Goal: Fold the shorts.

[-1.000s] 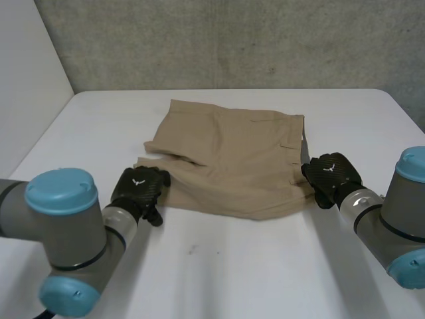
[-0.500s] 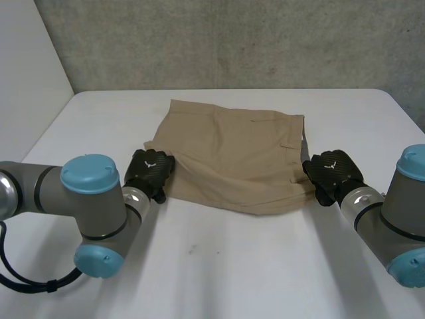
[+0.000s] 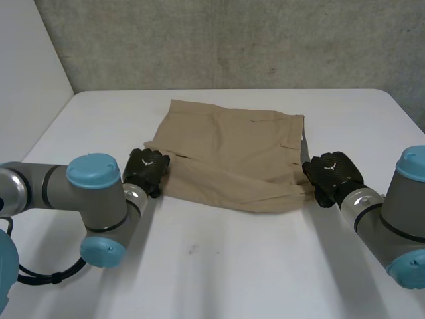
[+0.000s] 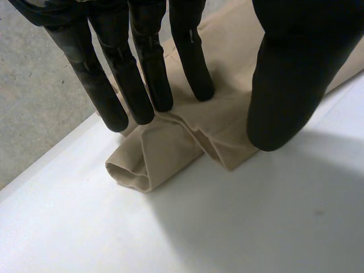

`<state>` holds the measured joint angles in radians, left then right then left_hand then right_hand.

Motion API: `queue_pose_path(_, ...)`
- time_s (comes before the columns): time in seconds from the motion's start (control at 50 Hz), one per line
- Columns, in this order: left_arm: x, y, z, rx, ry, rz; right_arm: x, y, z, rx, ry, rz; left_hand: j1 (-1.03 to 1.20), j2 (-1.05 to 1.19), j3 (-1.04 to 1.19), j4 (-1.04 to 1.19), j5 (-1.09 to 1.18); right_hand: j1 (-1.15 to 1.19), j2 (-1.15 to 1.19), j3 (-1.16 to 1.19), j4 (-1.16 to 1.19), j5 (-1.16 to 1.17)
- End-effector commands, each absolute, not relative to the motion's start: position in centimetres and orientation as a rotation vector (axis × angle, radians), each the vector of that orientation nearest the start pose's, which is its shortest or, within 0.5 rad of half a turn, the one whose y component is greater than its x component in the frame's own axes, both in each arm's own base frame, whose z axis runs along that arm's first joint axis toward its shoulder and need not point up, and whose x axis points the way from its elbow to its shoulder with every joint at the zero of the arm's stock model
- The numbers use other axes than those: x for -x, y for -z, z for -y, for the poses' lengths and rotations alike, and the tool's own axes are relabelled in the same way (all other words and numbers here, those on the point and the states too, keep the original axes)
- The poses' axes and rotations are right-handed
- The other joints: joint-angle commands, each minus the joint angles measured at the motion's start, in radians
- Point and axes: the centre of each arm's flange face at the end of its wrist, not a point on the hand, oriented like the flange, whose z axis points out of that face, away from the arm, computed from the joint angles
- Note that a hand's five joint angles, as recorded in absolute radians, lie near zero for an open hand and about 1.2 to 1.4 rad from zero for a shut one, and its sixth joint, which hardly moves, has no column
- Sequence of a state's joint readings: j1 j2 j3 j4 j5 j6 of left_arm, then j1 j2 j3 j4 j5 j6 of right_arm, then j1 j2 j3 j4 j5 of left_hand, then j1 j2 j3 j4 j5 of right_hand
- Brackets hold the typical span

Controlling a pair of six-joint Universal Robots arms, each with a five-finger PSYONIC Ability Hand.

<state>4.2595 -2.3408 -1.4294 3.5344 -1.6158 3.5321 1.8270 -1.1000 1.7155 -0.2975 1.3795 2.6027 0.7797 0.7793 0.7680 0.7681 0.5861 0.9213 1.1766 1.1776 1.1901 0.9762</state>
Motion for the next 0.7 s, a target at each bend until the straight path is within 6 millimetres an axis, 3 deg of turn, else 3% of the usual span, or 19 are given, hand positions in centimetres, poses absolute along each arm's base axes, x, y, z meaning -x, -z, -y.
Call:
queue_pose_path(0.02, 28.9, -10.0, 31.7, -0.965, 1.937, -2.252, -23.1, -13.7, 29.5, 1.147, 1.858, -2.278, 0.617, 0.617, 0.628, 0.628, 0.636, 0.475, 0.220, 0.219, 0.206, 0.246)
queue_pose_path(0.06, 28.7, -12.3, 31.5, -0.945, 1.982, -2.215, -23.1, -13.8, 29.5, 1.147, 1.862, -2.276, 0.617, 0.617, 0.628, 0.628, 0.636, 0.475, 0.220, 0.219, 0.206, 0.246)
queue_pose_path(0.08, 28.7, -12.3, 31.5, -0.945, 1.983, -2.215, -23.0, -13.9, 29.5, 1.143, 1.862, -2.278, 0.617, 0.617, 0.628, 0.628, 0.636, 0.475, 0.220, 0.219, 0.206, 0.246)
queue_pose_path(0.14, 27.9, -15.9, 29.8, -0.913, 2.058, -2.176, -23.1, -14.2, 29.3, 1.146, 1.865, -2.272, 0.617, 0.617, 0.628, 0.628, 0.636, 0.475, 0.220, 0.219, 0.206, 0.246)
queue_pose_path(0.2, 27.6, -17.2, 28.9, -0.909, 2.083, -2.161, -23.2, -14.8, 28.8, 1.152, 1.861, -2.267, 0.617, 0.617, 0.628, 0.628, 0.636, 0.475, 0.220, 0.219, 0.206, 0.246)
queue_pose_path(0.3, 26.0, -19.2, 25.4, -0.938, 2.045, -2.176, -23.0, -15.8, 27.7, 1.179, 1.793, -2.302, 0.617, 0.617, 0.628, 0.628, 0.636, 0.475, 0.220, 0.219, 0.206, 0.246)
queue_pose_path(0.4, 24.2, -21.4, 21.8, -0.958, 1.954, -2.249, -22.5, -18.9, 25.9, 1.191, 1.767, -2.314, 0.617, 0.617, 0.628, 0.628, 0.636, 0.475, 0.220, 0.219, 0.206, 0.246)
queue_pose_path(0.48, 22.9, -22.6, 19.6, -0.973, 1.866, -2.311, -22.0, -20.9, 23.9, 1.211, 1.690, -2.343, 0.617, 0.617, 0.628, 0.628, 0.636, 0.475, 0.220, 0.219, 0.206, 0.246)
queue_pose_path(0.56, 21.2, -25.1, 15.9, -0.997, 1.790, -2.364, -21.4, -22.8, 21.6, 1.302, 1.607, -2.374, 0.617, 0.617, 0.628, 0.628, 0.636, 0.475, 0.220, 0.219, 0.206, 0.246)
queue_pose_path(0.7, 19.7, -28.9, 9.7, -1.151, 1.794, -2.426, -19.8, -24.9, 16.4, 1.691, 1.408, -2.352, 0.617, 0.617, 0.628, 0.628, 0.636, 0.475, 0.220, 0.219, 0.206, 0.246)
